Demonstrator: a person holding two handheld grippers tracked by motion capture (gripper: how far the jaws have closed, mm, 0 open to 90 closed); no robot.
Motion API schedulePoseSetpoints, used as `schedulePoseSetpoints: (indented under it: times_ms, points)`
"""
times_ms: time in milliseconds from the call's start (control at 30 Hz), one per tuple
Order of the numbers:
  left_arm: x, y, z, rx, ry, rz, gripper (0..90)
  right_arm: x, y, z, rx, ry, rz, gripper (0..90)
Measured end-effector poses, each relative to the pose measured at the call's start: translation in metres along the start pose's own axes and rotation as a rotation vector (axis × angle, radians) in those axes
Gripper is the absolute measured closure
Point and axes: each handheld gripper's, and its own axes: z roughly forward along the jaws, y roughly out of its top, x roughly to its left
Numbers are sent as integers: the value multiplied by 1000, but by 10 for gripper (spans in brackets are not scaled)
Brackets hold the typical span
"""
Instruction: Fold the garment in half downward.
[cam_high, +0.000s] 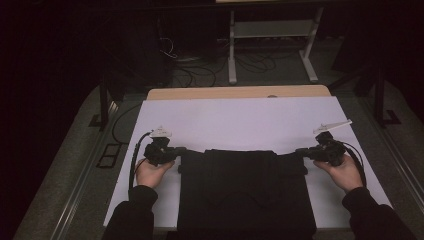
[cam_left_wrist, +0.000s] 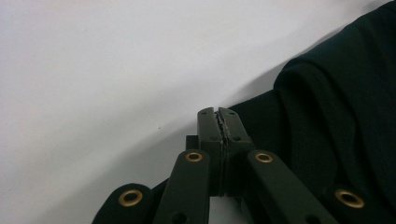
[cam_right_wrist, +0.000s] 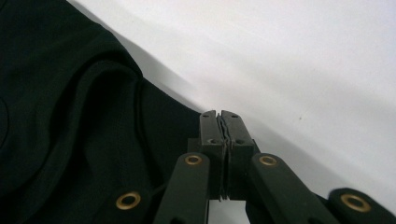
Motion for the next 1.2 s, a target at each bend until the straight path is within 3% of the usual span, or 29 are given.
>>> schedulePoseSetpoints:
  times_ms: [167, 300, 867, 1100, 1200]
  points:
    - [2, 3, -3, -17, 14, -11, 882, -1, 5, 0, -6, -5, -3, 872]
    - [3, 8, -6, -18, 21, 6, 883, -3, 11, 3, 3, -12, -11, 872]
    - [15, 24, -4, 0, 52, 12, 882, -13, 35, 11, 5, -25, -18, 872]
    - [20, 38, -5, -8, 49, 10, 882, -21, 44, 8, -11, -4, 10, 871]
    - [20, 44, -4, 3, 67, 18, 882, -25, 47, 7, -18, -5, 21, 872]
